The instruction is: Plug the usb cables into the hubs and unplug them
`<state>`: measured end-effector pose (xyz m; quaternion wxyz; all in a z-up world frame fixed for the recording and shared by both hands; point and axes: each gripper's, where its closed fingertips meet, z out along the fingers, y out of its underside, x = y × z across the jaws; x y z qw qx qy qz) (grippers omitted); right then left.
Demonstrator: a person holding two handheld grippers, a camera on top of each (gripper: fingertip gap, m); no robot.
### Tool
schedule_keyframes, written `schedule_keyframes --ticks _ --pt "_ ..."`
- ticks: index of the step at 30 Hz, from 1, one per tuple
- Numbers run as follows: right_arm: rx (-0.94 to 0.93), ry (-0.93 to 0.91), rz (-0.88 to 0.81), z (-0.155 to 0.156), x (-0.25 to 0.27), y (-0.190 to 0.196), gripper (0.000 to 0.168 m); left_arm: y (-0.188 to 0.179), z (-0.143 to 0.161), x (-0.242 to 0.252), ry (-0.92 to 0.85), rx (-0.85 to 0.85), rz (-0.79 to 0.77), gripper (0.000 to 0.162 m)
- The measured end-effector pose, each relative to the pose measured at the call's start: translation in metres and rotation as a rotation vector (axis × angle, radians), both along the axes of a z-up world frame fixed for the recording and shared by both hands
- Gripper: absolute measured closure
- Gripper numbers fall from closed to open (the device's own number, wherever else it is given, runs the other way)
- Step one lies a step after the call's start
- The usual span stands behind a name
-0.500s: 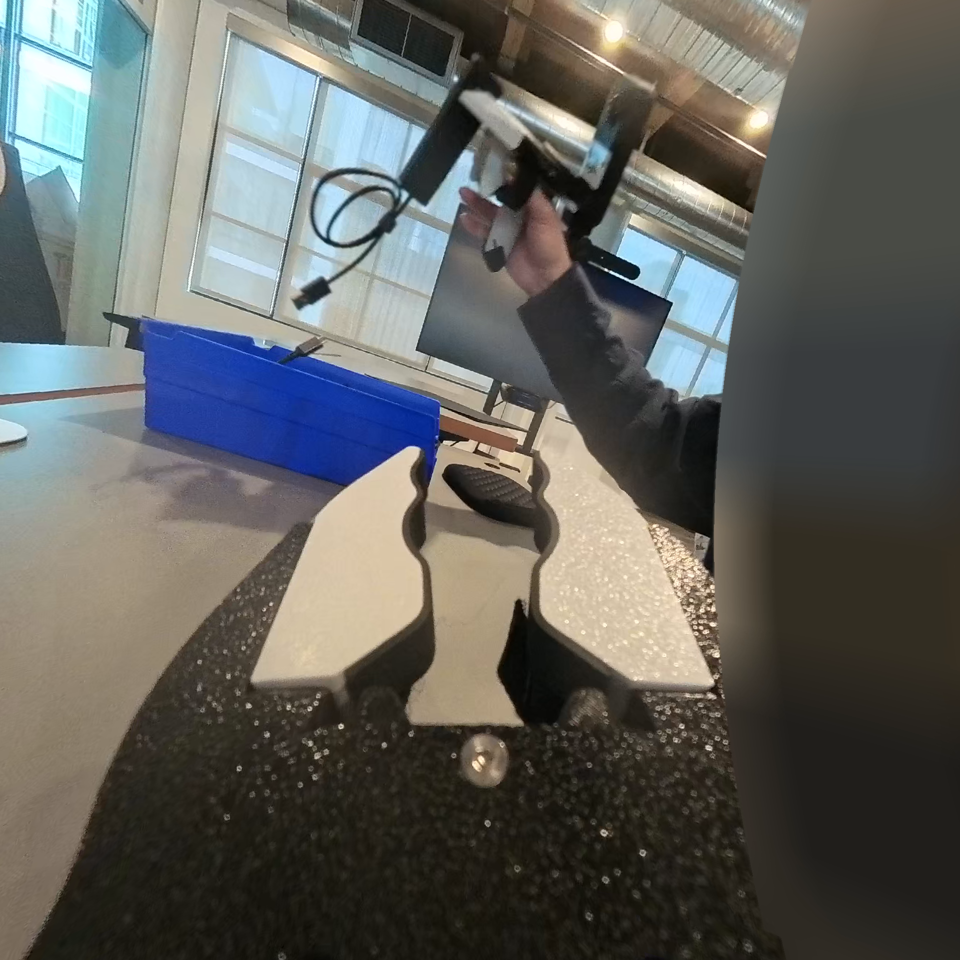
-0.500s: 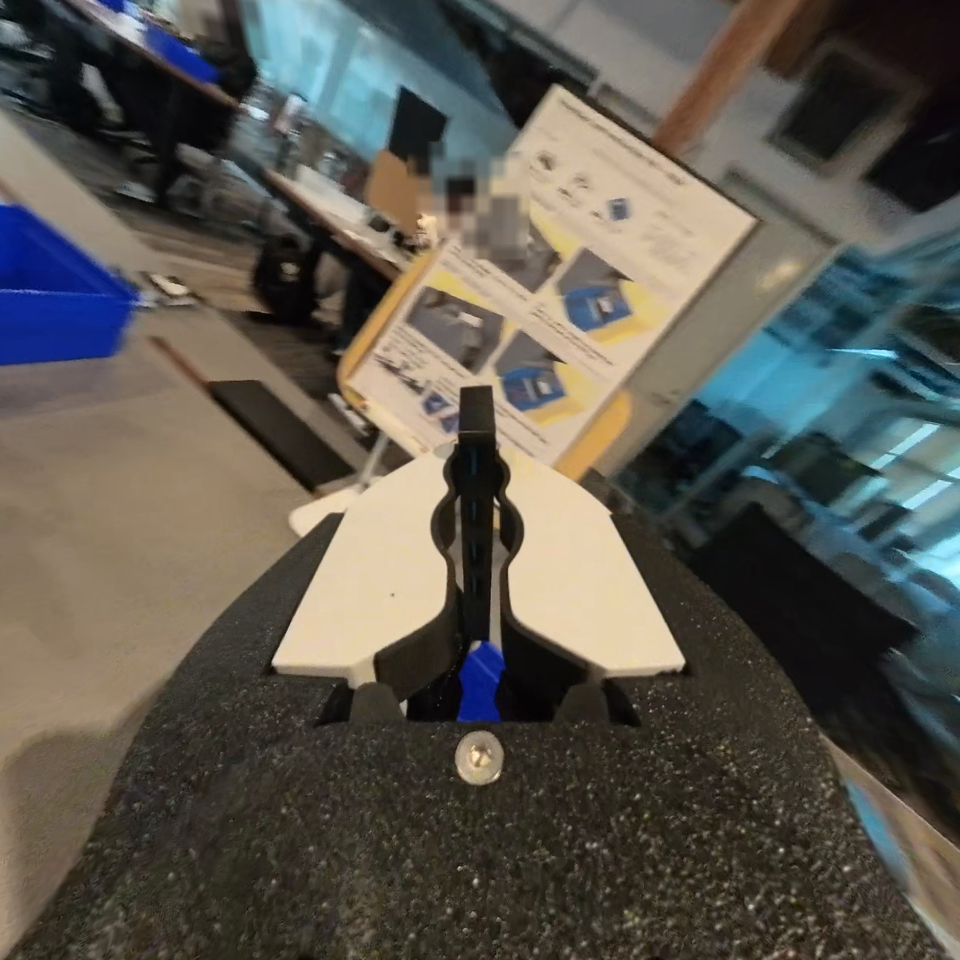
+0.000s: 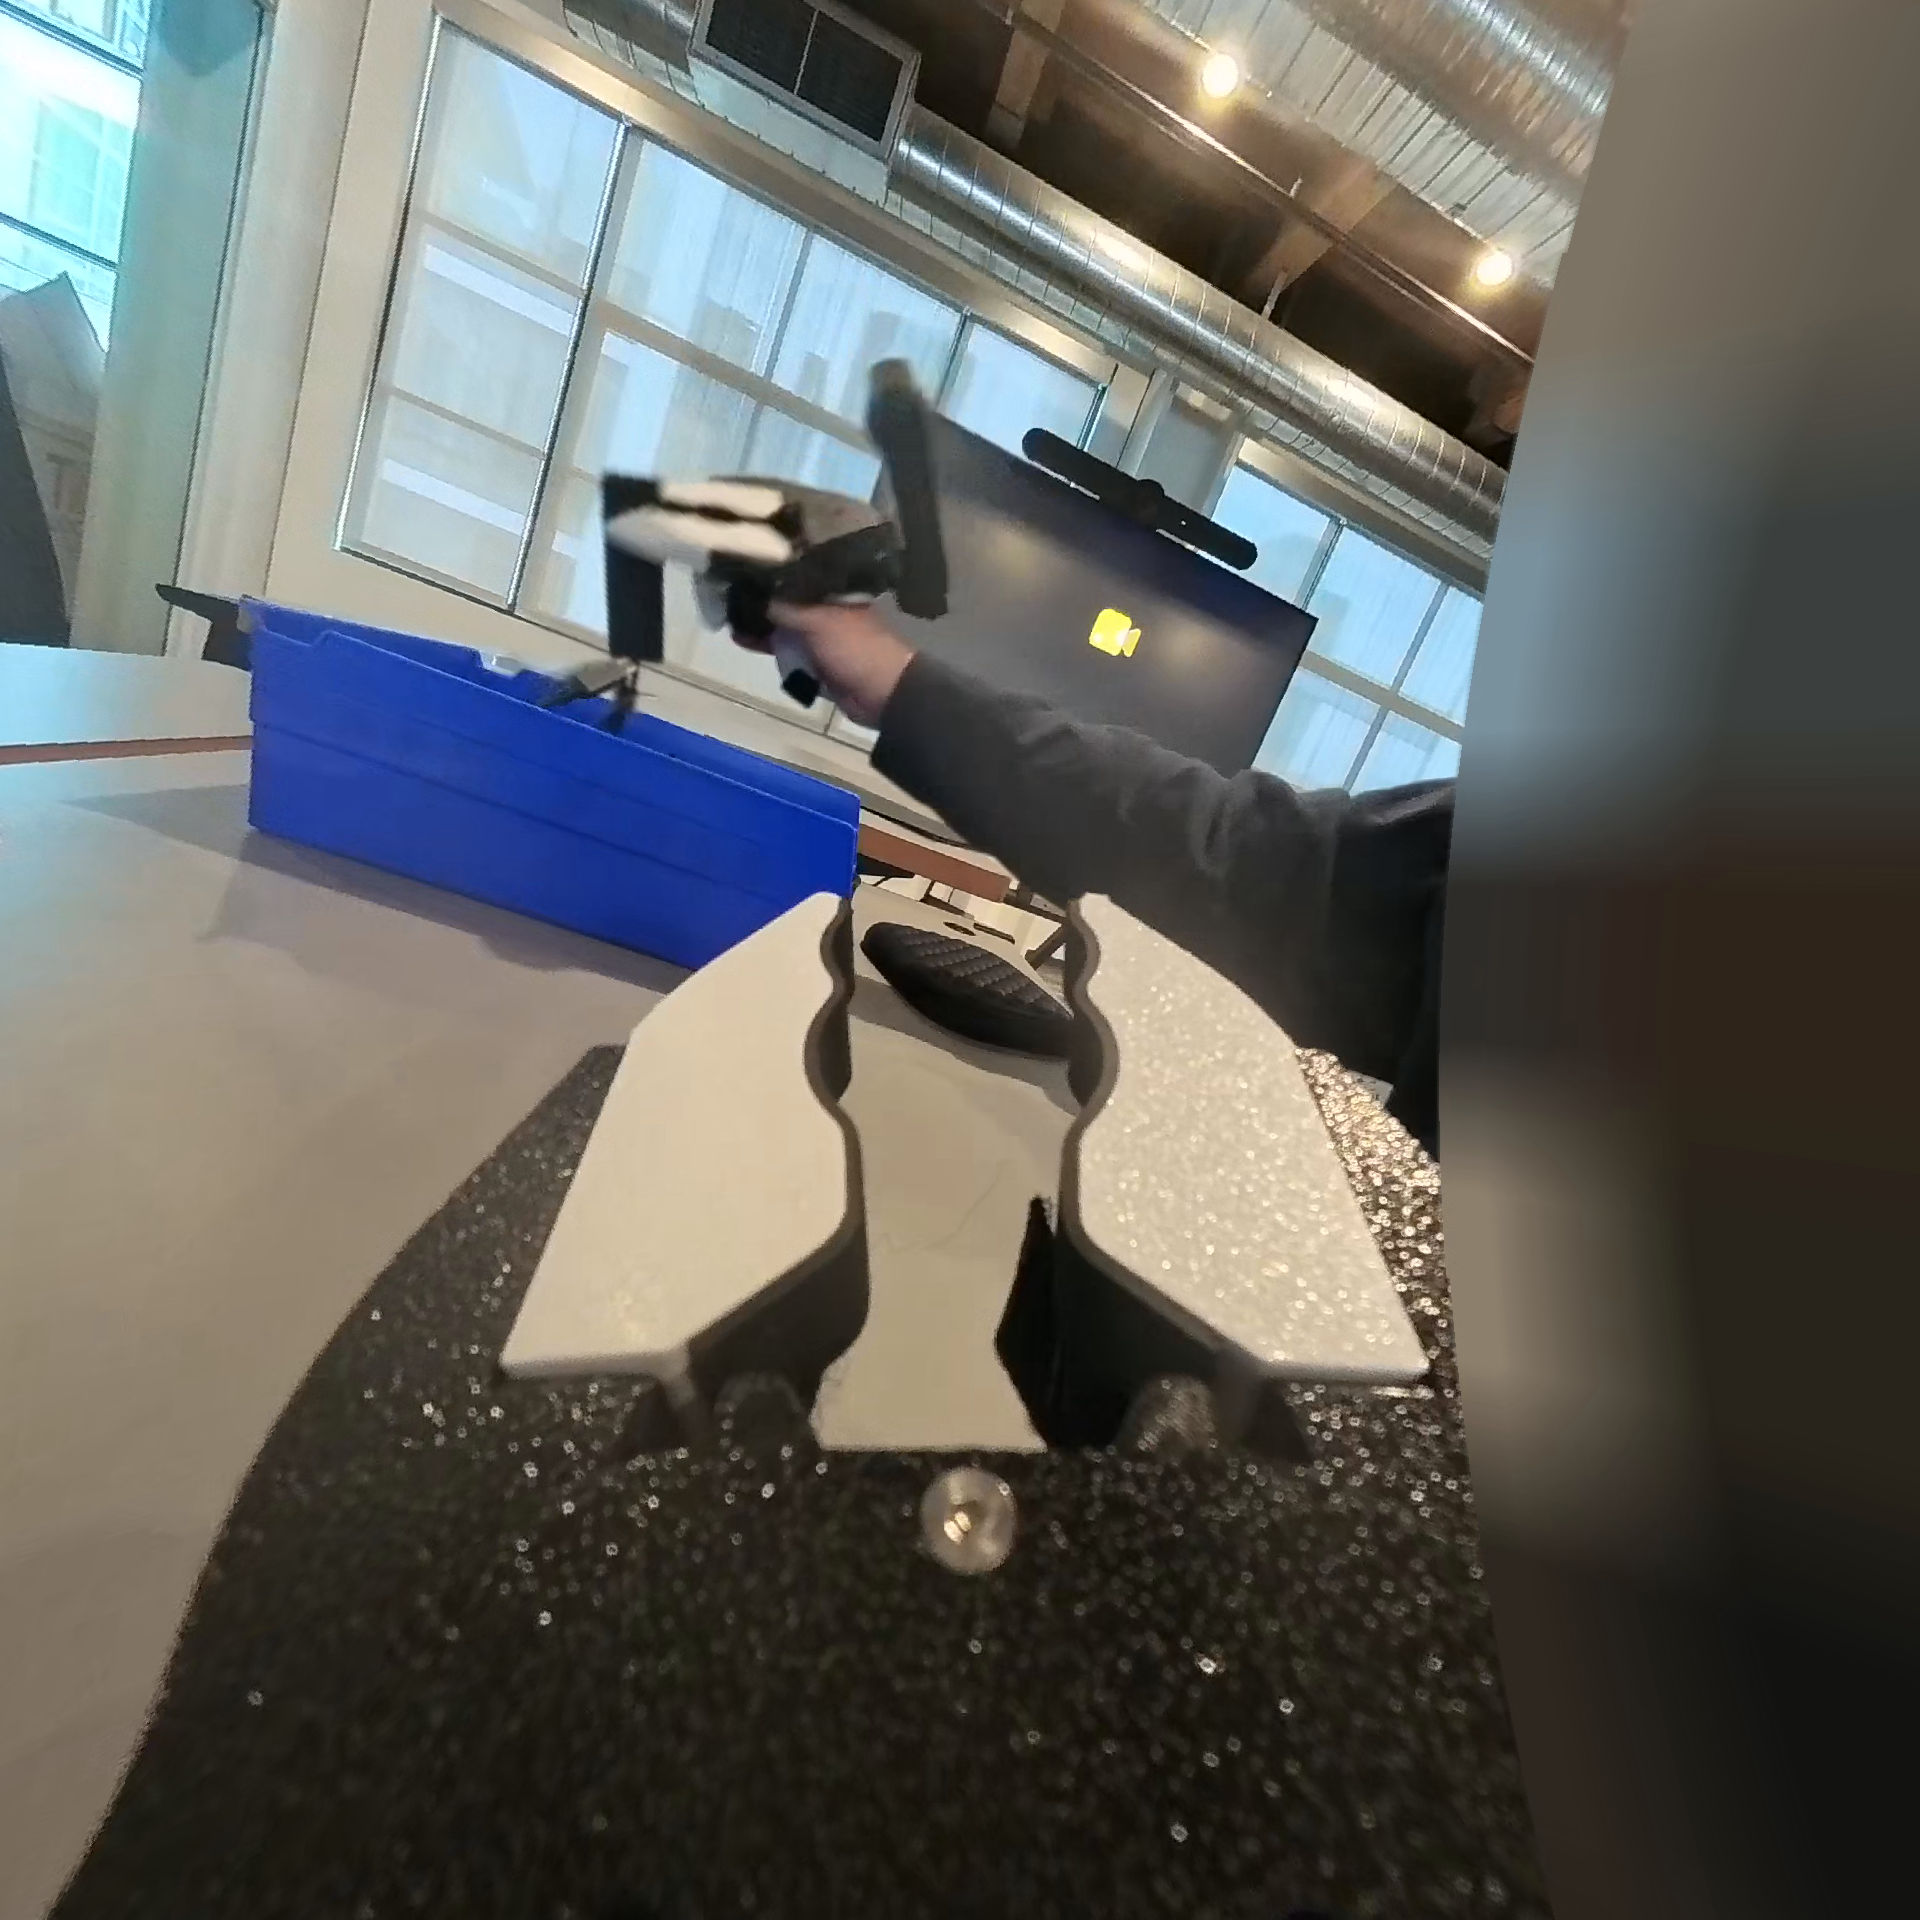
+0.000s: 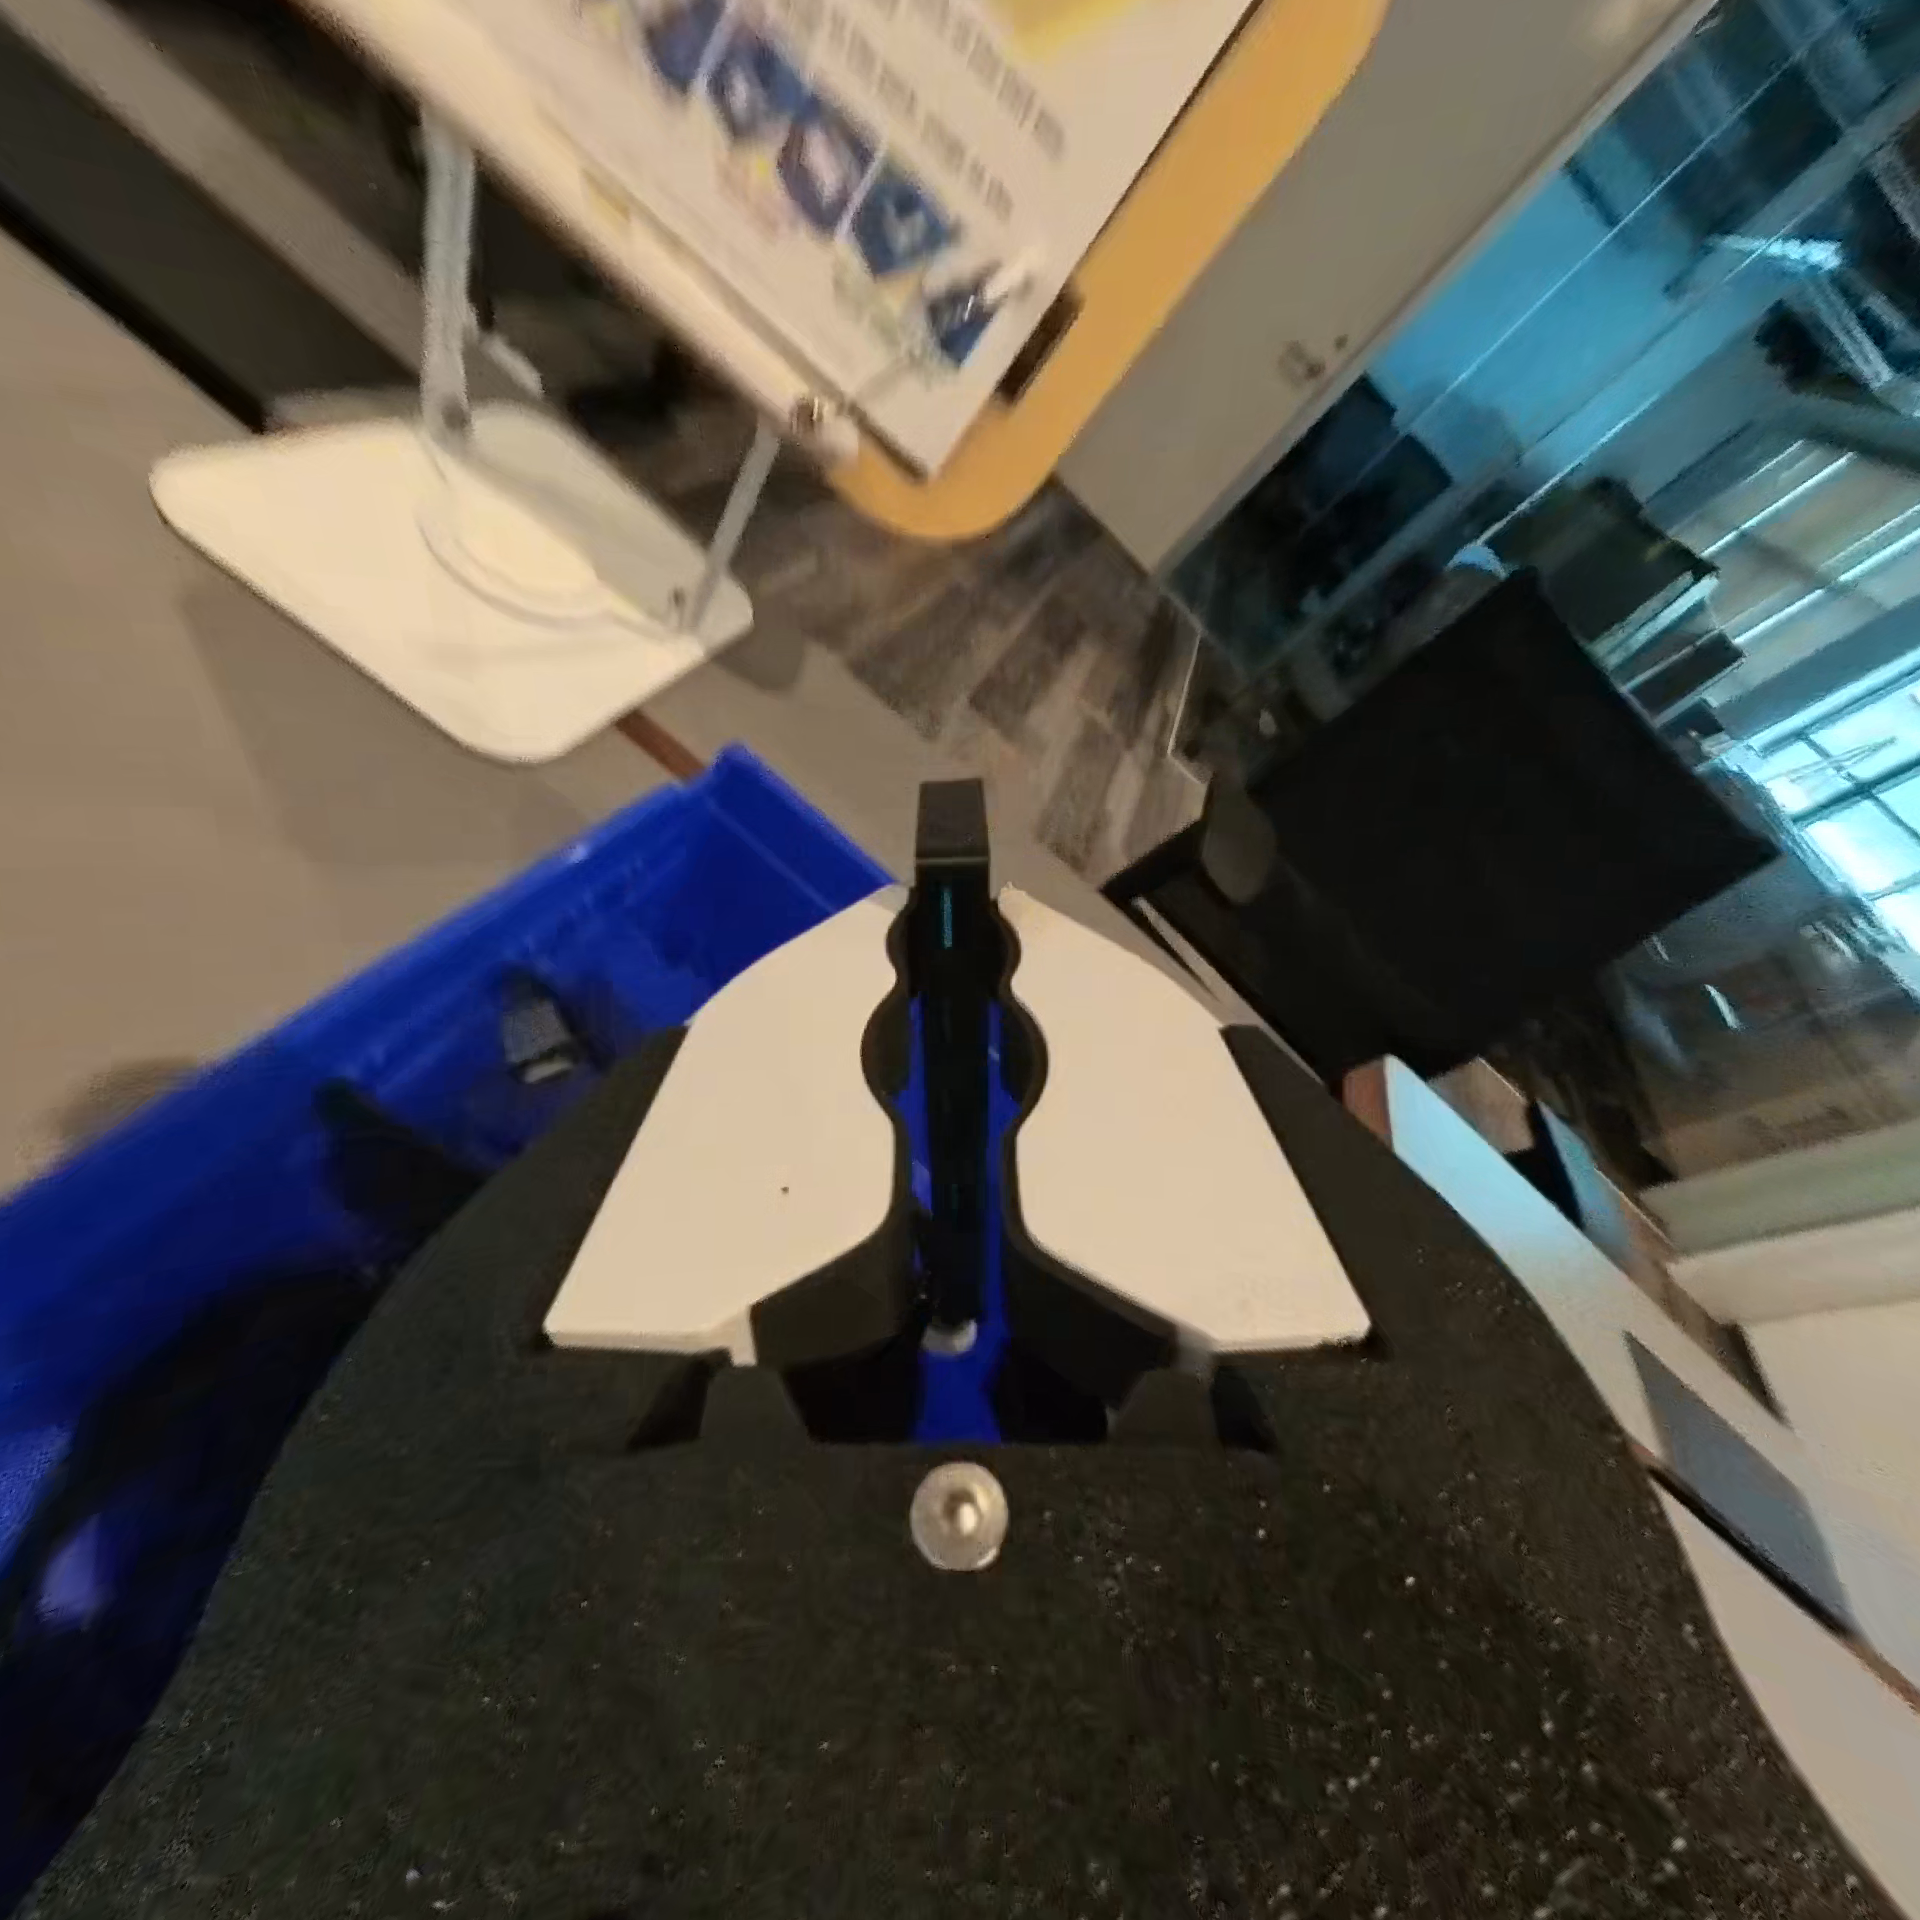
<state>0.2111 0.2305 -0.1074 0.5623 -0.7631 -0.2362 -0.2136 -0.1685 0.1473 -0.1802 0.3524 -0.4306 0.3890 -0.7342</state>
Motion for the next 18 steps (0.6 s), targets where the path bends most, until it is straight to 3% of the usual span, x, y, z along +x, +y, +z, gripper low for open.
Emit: schedule_keyframes --ticks 7,10,11,14,18 --pt "-0.422 -0.461 -0.029 -0.078 0.022 0.015 0.156 0.001 0.0 0.001 0.006 -0.015 -0.009 0.123" --pt "-0.463 -0.647 -0.047 -0.085 0.025 0.023 0.154 0.001 -0.001 0.001 0.007 -0.018 -0.01 0.123" --pt "-0.49 -0.659 -0.065 -0.086 0.026 0.024 0.153 0.001 -0.001 0.001 0.008 -0.018 -0.011 0.123" --pt "-0.522 -0.552 -0.126 -0.081 0.028 0.029 0.115 0.001 -0.001 0.001 0.008 -0.018 -0.011 0.123" --pt "-0.424 -0.475 -0.181 -0.053 0.038 0.03 0.116 0.001 -0.001 0.001 0.011 -0.022 -0.012 0.123"
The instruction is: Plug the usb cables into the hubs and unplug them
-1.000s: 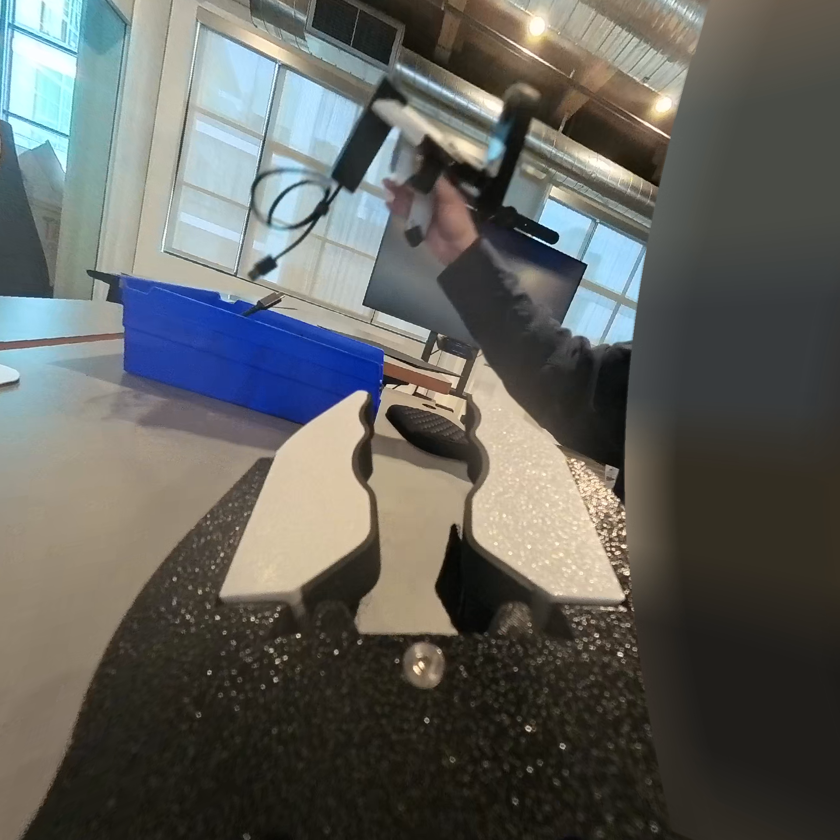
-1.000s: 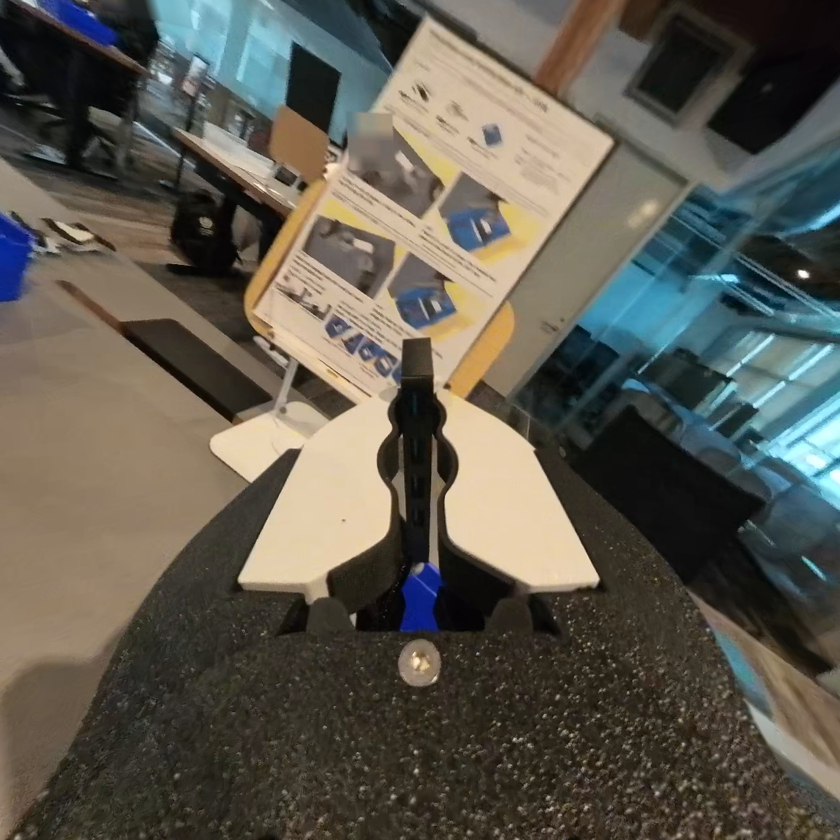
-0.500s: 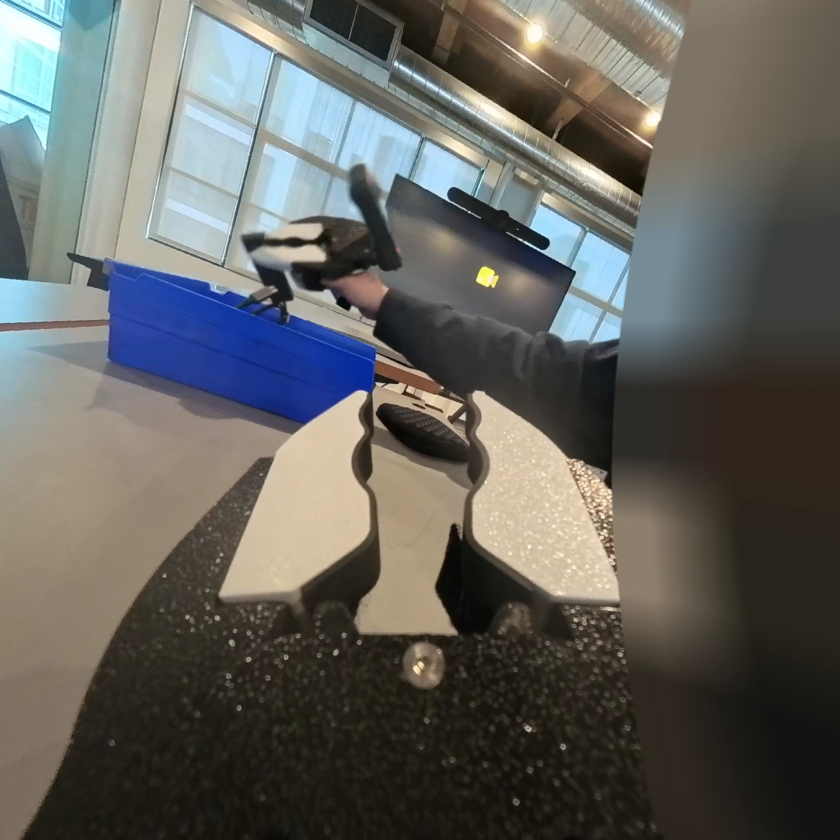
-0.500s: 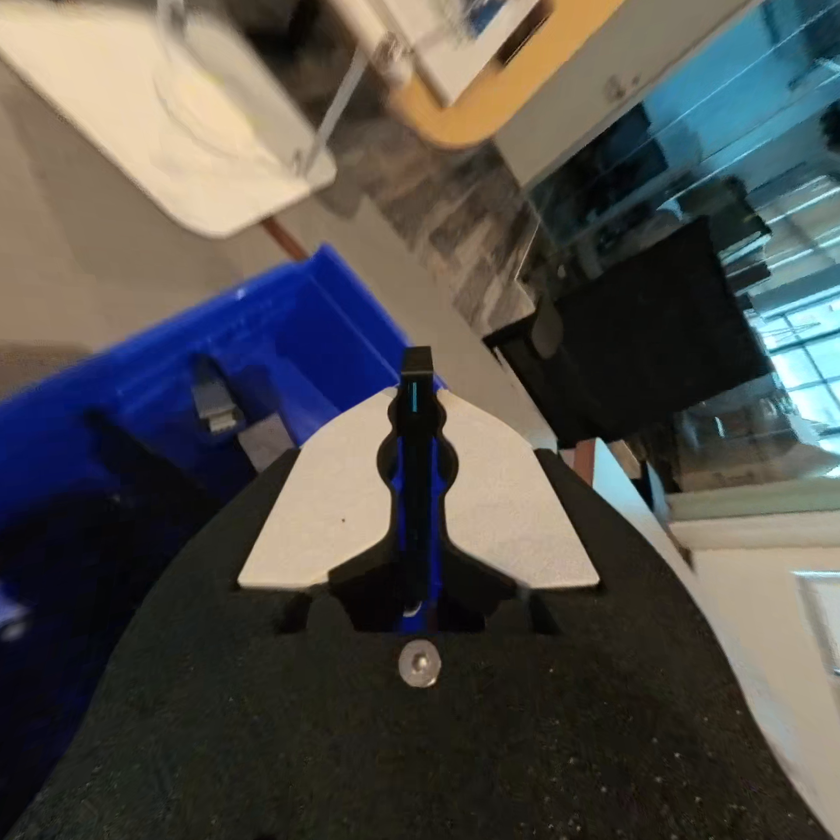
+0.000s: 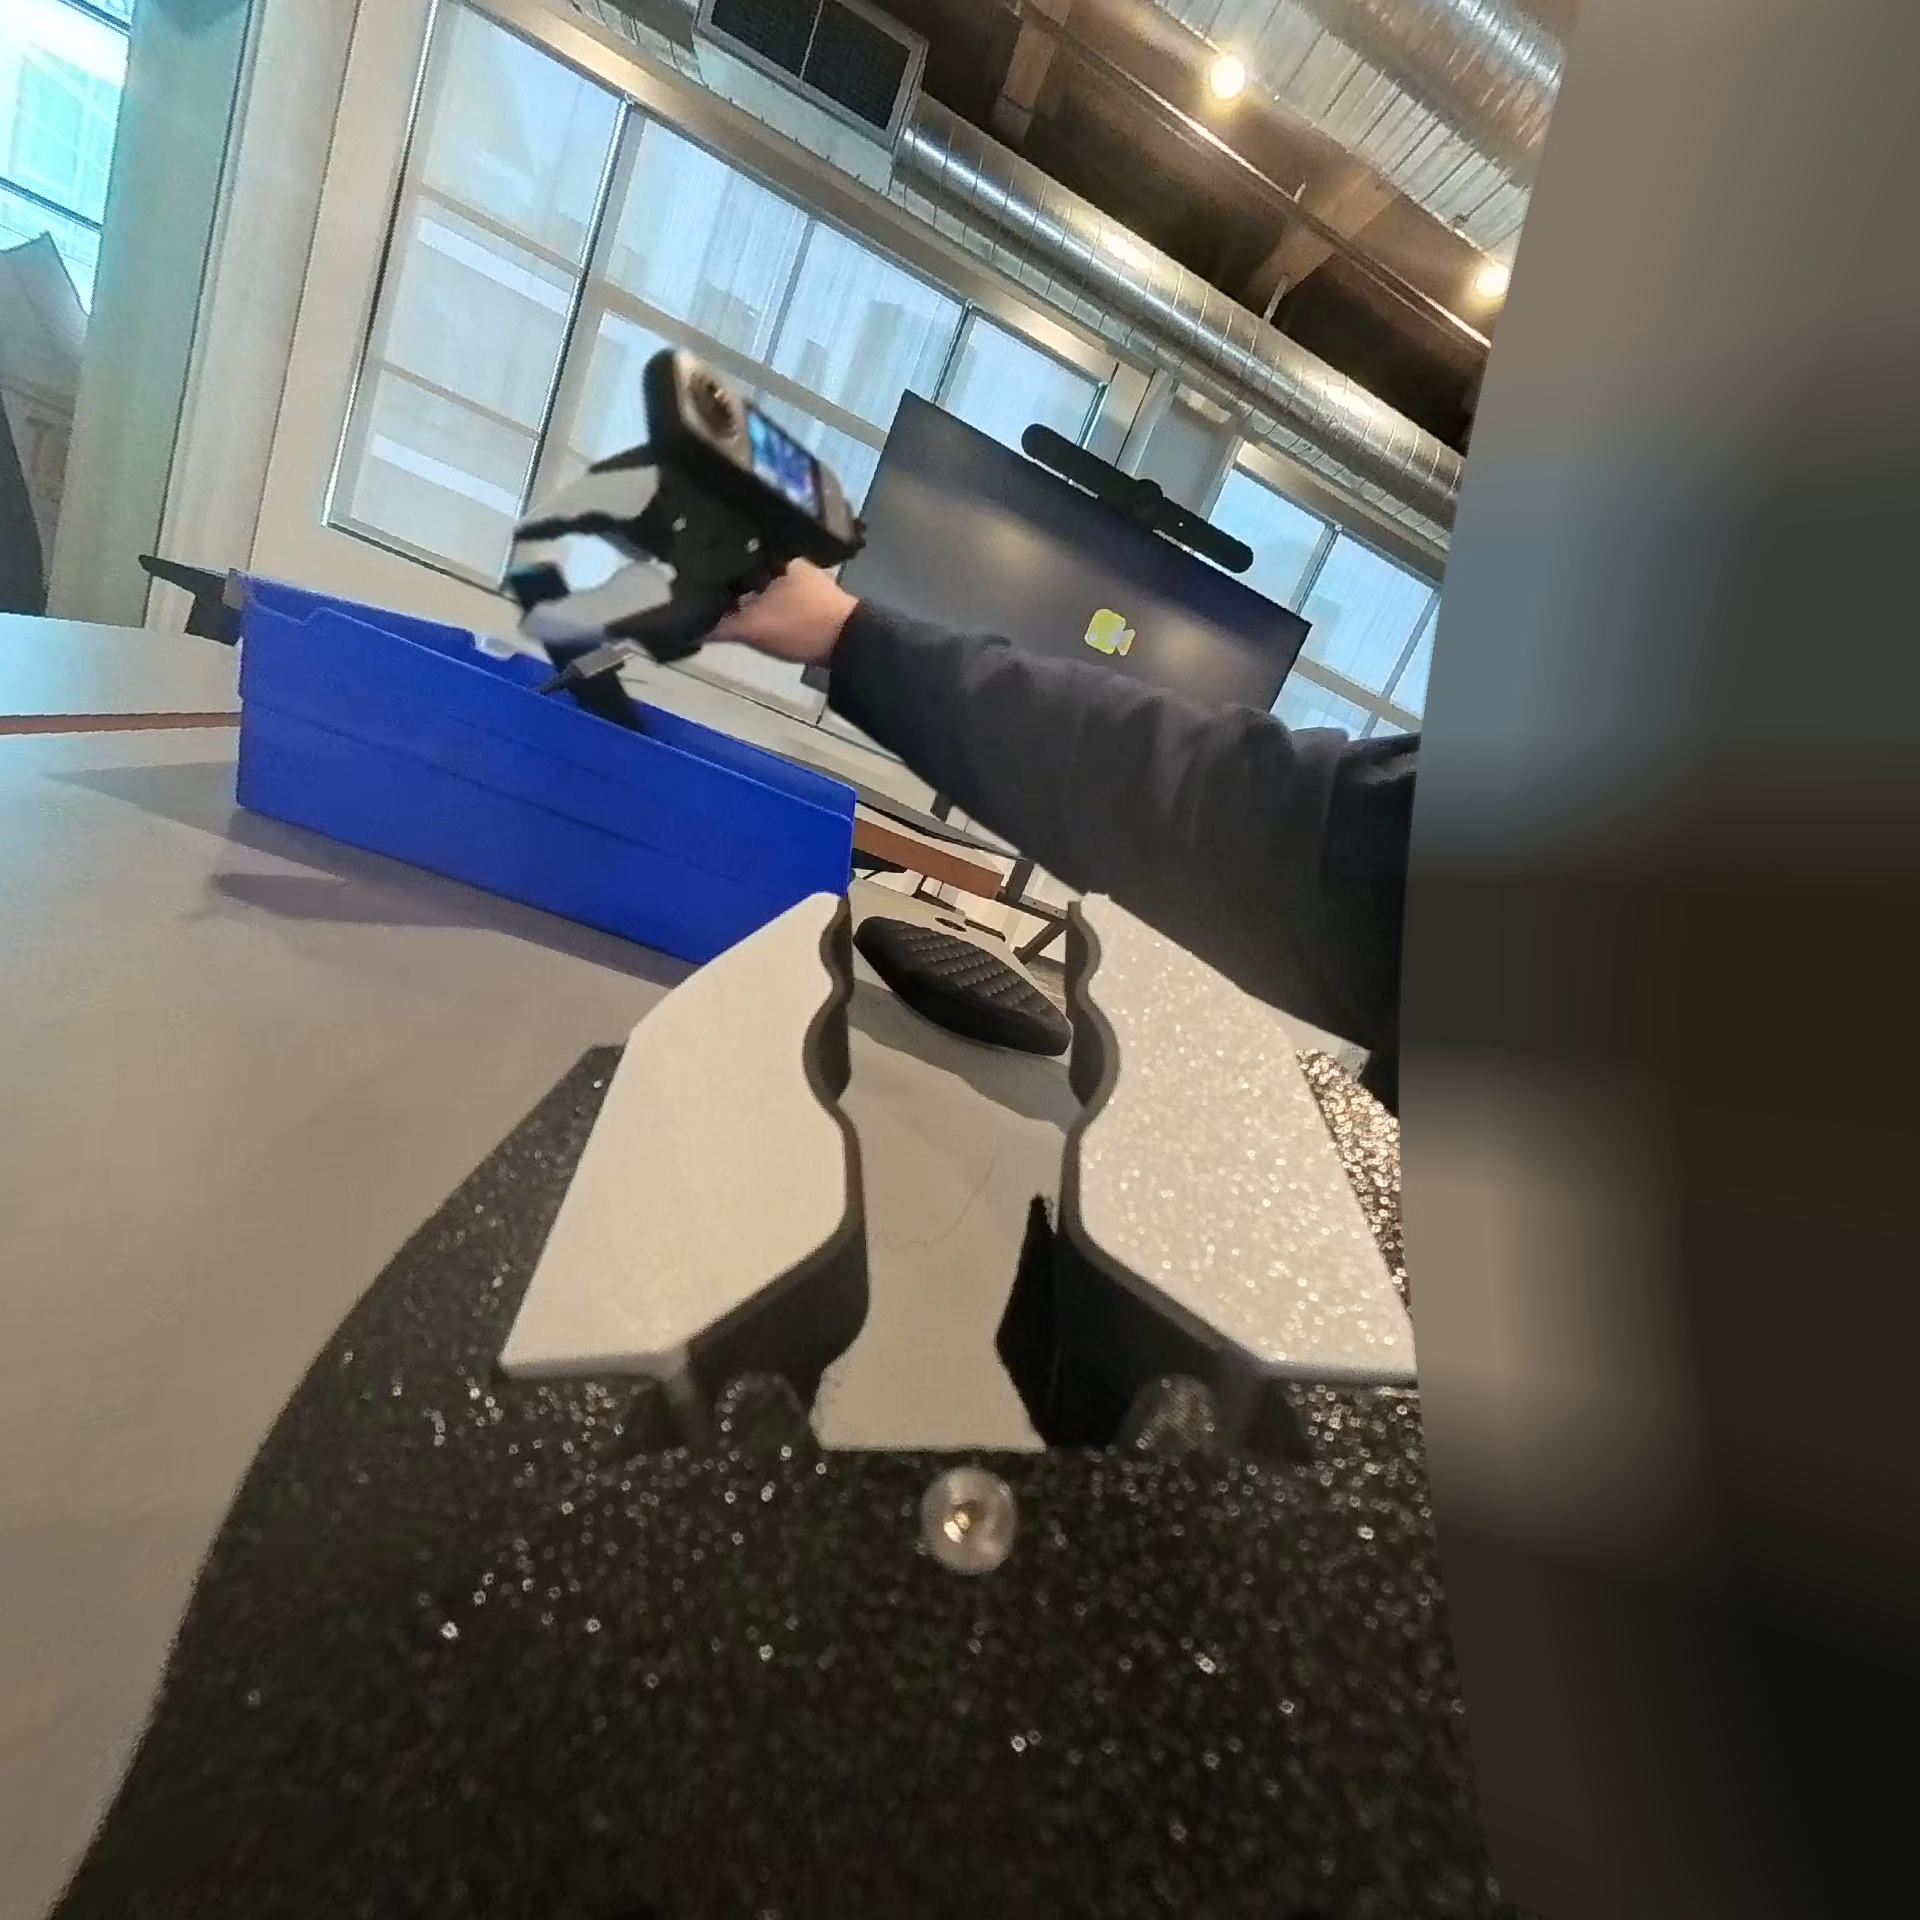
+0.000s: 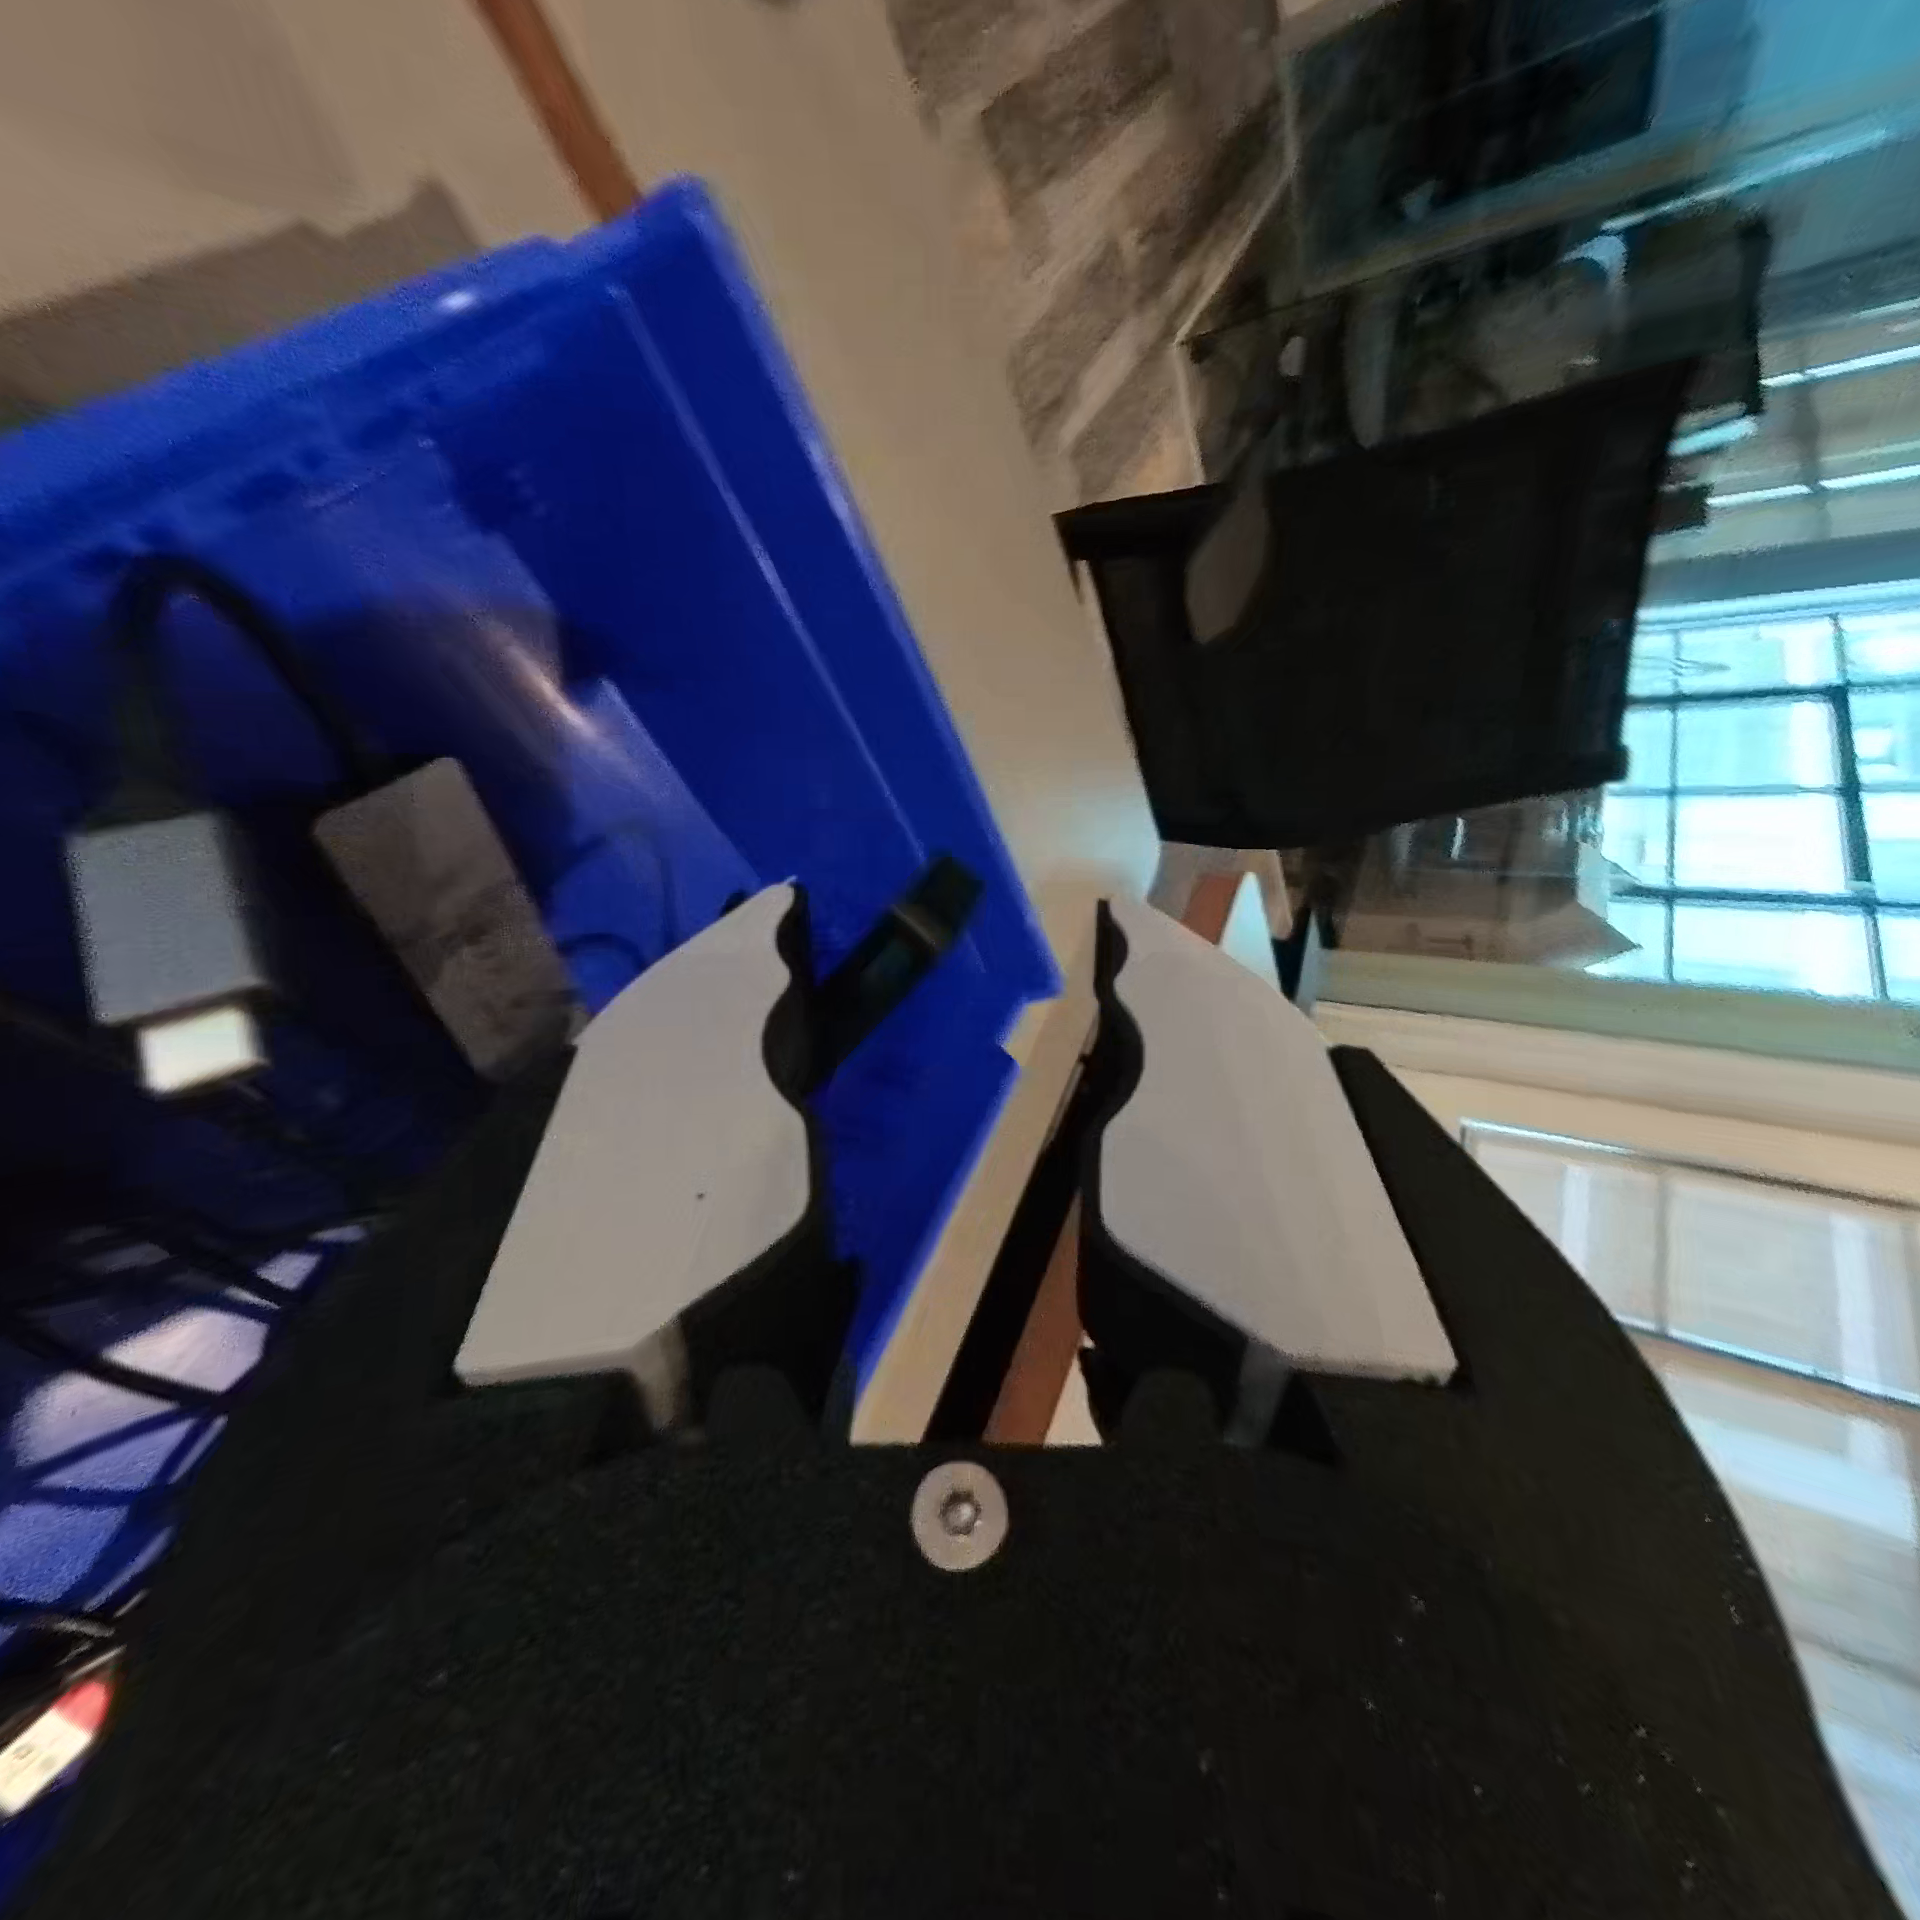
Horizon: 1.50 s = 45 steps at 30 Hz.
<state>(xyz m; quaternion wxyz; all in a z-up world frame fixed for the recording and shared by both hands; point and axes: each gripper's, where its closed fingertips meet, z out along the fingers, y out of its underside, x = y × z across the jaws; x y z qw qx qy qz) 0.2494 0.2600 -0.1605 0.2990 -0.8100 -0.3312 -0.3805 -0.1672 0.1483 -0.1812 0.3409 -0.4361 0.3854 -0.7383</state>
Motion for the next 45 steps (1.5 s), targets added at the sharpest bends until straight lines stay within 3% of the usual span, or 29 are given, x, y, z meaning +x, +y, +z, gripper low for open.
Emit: schedule_keyframes --ticks 3,10,13,17,20,24,27,30,34,39,41,45 --pt "0.106 0.104 0.013 0.02 0.001 -0.005 0.134 0.0 -0.001 0.001 0.004 -0.005 0.0 0.123" --pt "0.288 0.314 -0.009 0.055 -0.009 -0.021 0.135 0.001 -0.001 0.001 0.003 -0.008 0.005 0.123" --pt "0.436 0.588 0.028 0.077 -0.05 -0.036 0.137 0.001 -0.001 0.001 0.005 -0.012 0.009 0.123" --pt "0.504 0.987 0.309 0.09 -0.156 -0.079 0.13 0.002 -0.003 0.002 0.015 -0.015 0.019 0.123" --pt "0.518 1.109 0.491 0.078 -0.229 -0.116 0.129 0.006 -0.004 0.003 0.021 -0.019 0.055 0.123" --pt "0.533 1.112 0.59 0.033 -0.294 -0.15 0.129 0.011 -0.004 0.003 0.02 -0.018 0.114 0.121" --pt "0.643 0.986 0.489 0.003 -0.291 -0.152 0.111 0.012 -0.005 0.004 0.028 -0.021 0.123 0.121" --pt "0.784 0.968 0.455 -0.007 -0.278 -0.154 0.111 0.015 -0.005 0.005 0.034 -0.019 0.154 0.121" --pt "0.812 0.983 0.437 -0.005 -0.269 -0.155 0.109 0.021 -0.007 0.008 0.055 0.004 0.226 0.118" --pt "0.79 0.992 0.405 -0.01 -0.269 -0.156 0.109 0.047 -0.012 0.008 0.219 0.035 0.533 0.115" --pt "0.794 0.994 0.397 -0.01 -0.267 -0.155 0.109 0.047 0.003 -0.002 0.258 0.124 0.636 0.113" --pt "0.77 1.078 0.408 -0.01 -0.271 -0.154 0.1 0.059 0.038 -0.055 0.24 0.273 1.009 0.114"
